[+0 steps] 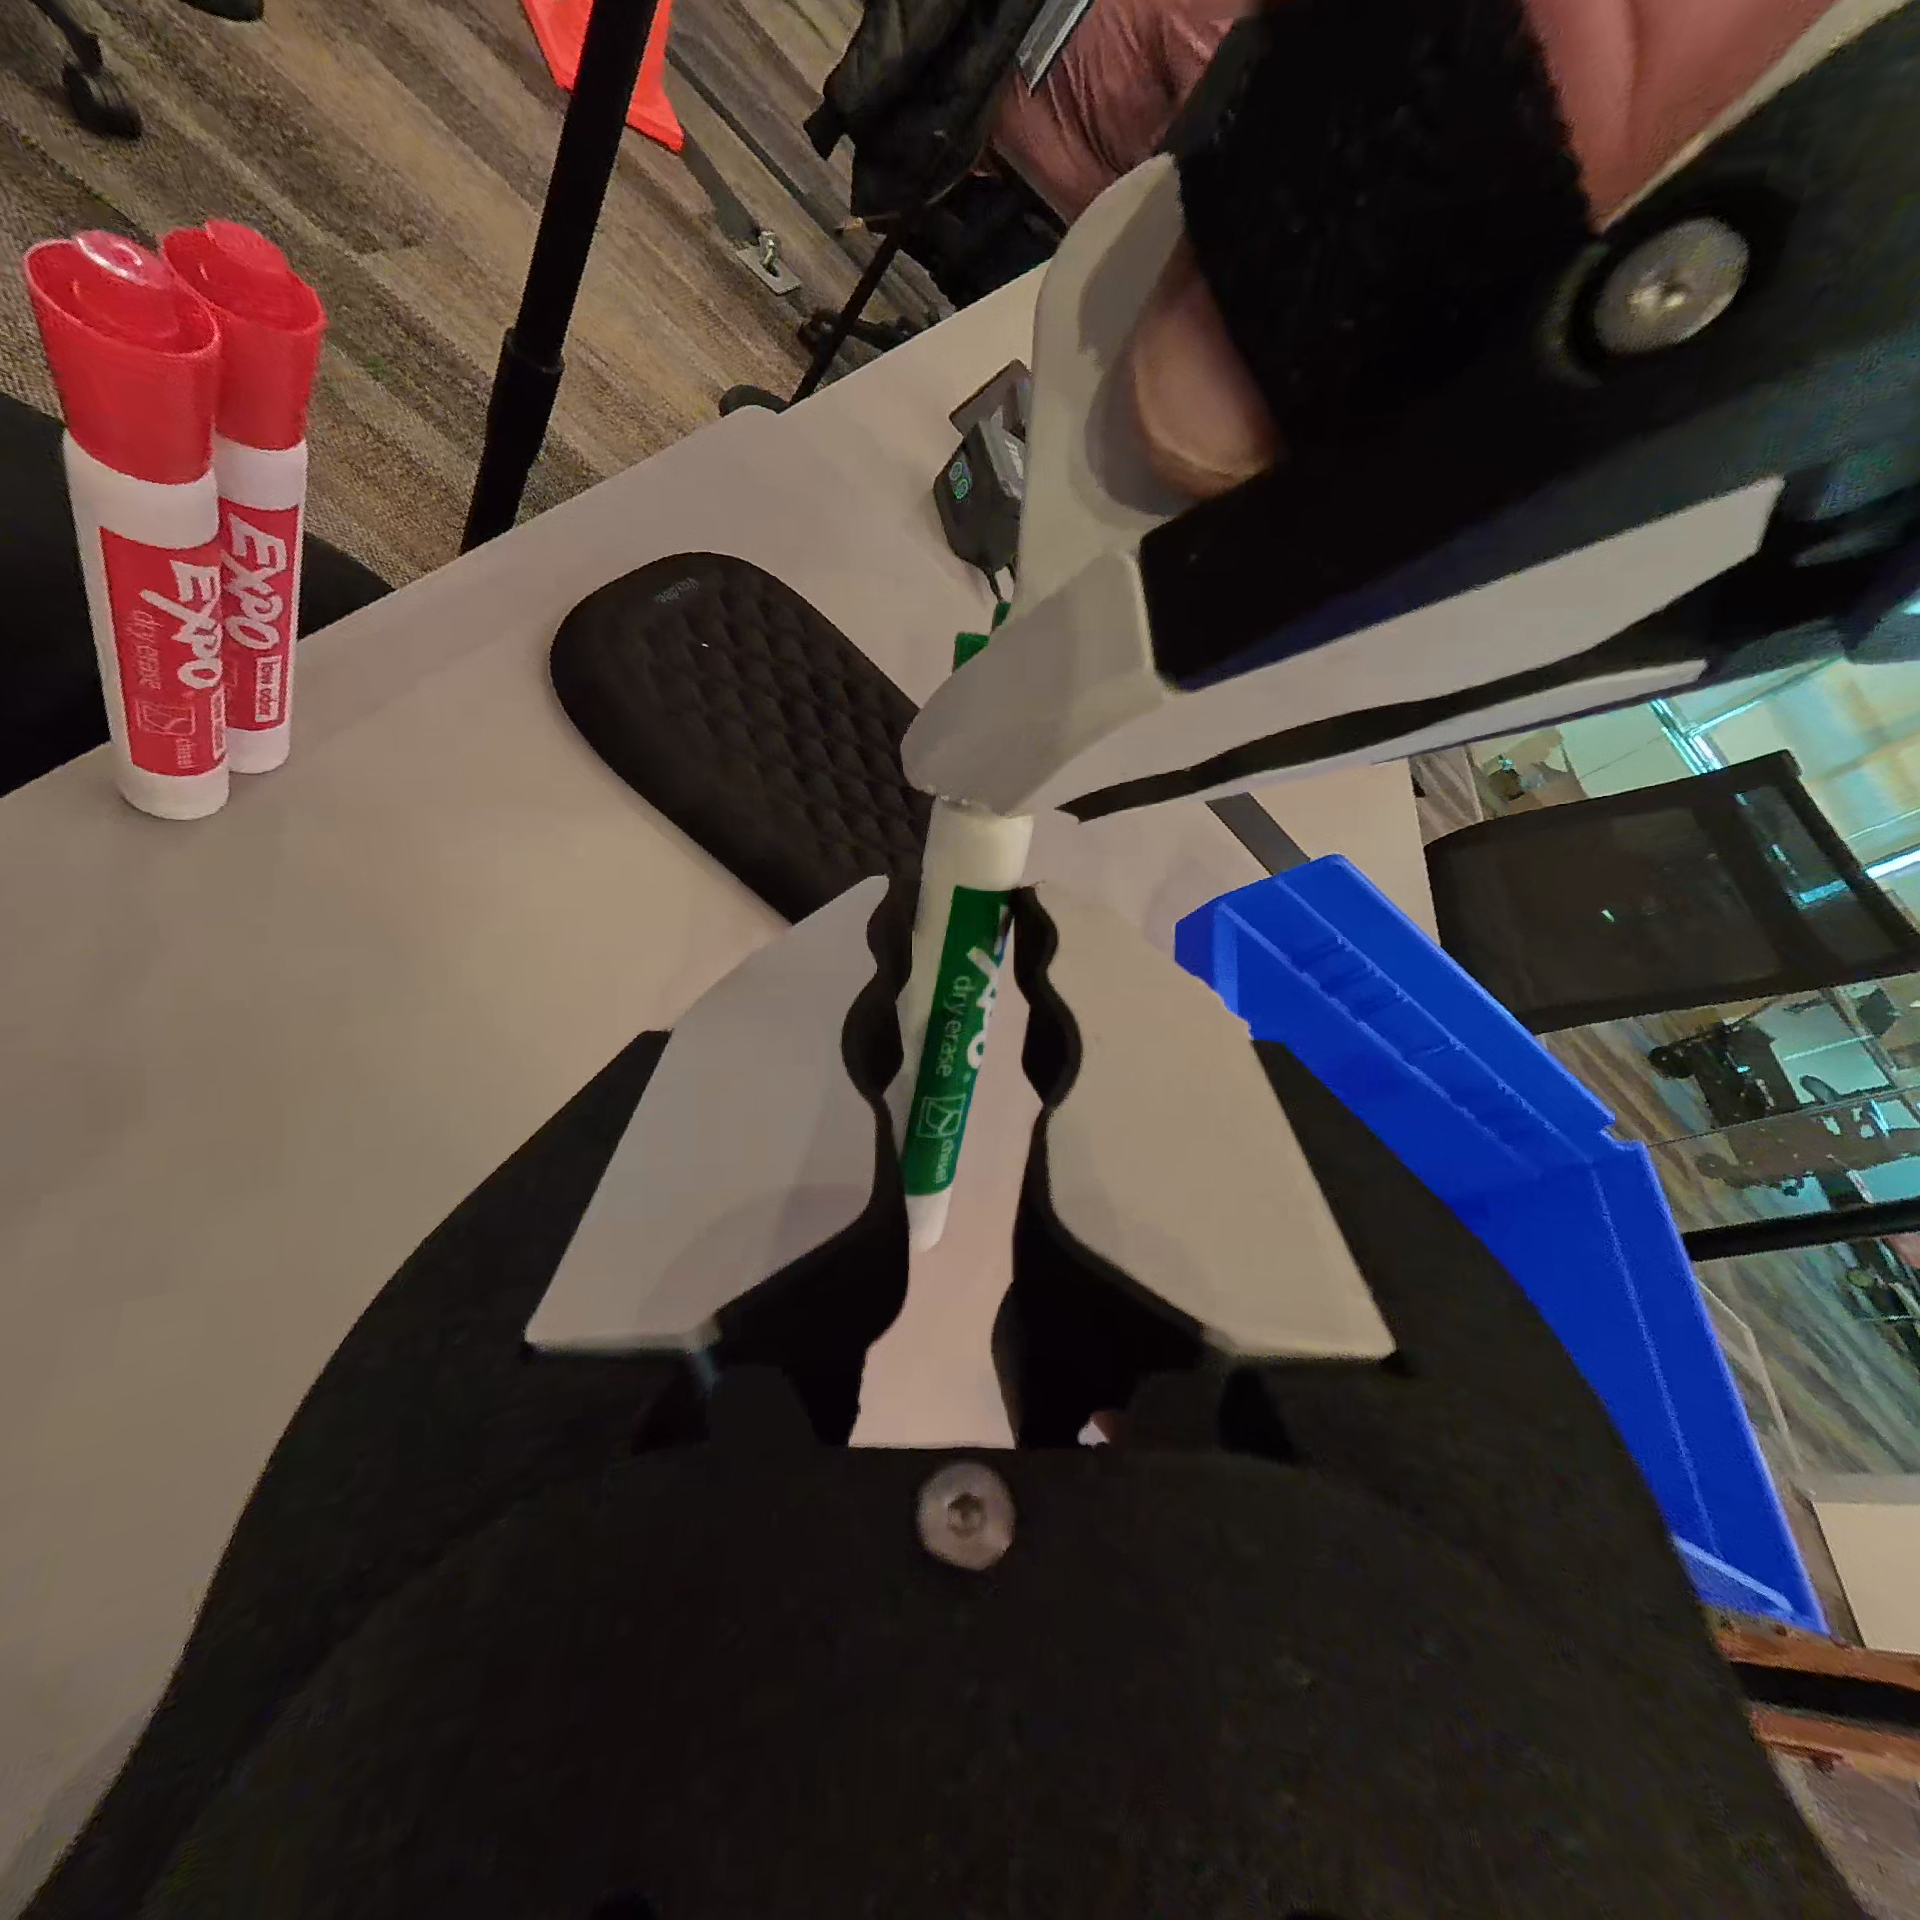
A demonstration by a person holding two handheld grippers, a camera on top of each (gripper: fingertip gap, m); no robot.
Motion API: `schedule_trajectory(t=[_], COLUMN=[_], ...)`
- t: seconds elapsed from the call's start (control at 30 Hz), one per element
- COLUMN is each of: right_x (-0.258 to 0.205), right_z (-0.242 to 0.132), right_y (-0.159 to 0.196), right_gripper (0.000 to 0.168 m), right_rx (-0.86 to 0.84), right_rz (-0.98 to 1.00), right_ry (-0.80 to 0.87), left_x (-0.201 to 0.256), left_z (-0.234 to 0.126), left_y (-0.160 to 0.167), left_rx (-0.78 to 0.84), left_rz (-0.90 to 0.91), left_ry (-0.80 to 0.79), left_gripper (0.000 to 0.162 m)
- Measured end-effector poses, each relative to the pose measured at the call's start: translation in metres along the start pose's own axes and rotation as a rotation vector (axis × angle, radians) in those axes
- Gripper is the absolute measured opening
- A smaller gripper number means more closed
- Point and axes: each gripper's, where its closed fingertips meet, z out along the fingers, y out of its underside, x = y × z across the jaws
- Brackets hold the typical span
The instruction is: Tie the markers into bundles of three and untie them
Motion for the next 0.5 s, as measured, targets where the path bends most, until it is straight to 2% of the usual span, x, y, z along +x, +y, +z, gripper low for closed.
schedule_trajectory(t=[0.03,0.23,0.27,0.37,0.43,0.5], right_x=[-0.001,-0.004,-0.004,0.000,0.002,0.005], right_z=[0.001,0.002,0.002,-0.002,-0.006,-0.009], right_y=[0.000,0.001,0.001,0.000,-0.006,-0.009], right_gripper=[0.018,0.019,0.019,0.018,0.018,0.018], right_rx=[0.001,0.043,0.060,0.129,0.209,0.277], right_rz=[0.006,0.112,0.146,0.270,0.374,0.471], right_ry=[-0.001,-0.070,-0.084,-0.134,-0.189,-0.231], left_x=[0.000,0.000,0.000,0.000,0.007,0.006], left_z=[0.001,0.004,0.001,-0.015,-0.026,-0.031], left_y=[0.001,0.000,-0.003,0.001,0.003,0.007], left_rx=[-0.012,0.005,0.039,0.117,0.235,0.350], left_rz=[0.007,0.004,0.001,-0.013,-0.024,-0.015], left_ry=[-0.004,0.022,0.017,-0.001,0.024,-0.037], left_gripper=[0.017,0.019,0.020,0.039,0.039,0.036])
